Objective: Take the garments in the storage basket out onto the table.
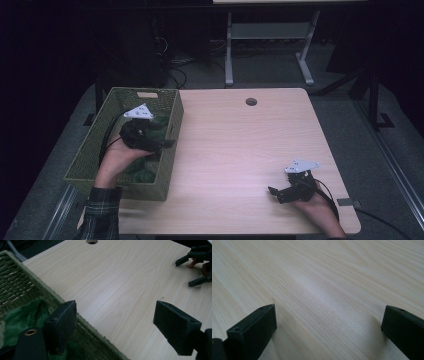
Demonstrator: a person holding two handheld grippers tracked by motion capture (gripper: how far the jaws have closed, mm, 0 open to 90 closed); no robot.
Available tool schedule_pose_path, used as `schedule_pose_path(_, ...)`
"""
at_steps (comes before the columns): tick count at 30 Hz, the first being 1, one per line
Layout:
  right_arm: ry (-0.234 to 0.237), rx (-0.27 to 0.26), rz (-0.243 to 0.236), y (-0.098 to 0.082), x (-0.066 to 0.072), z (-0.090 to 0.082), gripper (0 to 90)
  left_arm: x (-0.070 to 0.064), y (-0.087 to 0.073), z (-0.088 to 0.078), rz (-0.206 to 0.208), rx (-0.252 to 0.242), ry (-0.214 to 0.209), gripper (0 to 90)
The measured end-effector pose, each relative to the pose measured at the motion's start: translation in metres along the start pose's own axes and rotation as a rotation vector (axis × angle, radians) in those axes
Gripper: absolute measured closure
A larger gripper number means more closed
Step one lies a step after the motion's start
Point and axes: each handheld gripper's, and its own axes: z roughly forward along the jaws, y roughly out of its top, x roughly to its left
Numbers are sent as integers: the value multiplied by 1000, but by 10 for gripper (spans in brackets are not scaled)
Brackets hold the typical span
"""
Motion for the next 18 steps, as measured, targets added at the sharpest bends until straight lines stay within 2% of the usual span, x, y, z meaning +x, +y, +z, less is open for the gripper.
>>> schedule_pose_path(5, 0, -2, 0, 0, 0, 0, 0, 9, -6, -4, -19, 3, 25, 220)
schedule_pose_path(8, 0, -2, 0, 0, 0, 0, 0, 18, -12, -6, -36, 28, 53, 236)
schedule_pose_path(18, 0, -5, -4, 0, 0, 0, 0, 38, -29, -5, -54, 72, 80, 334)
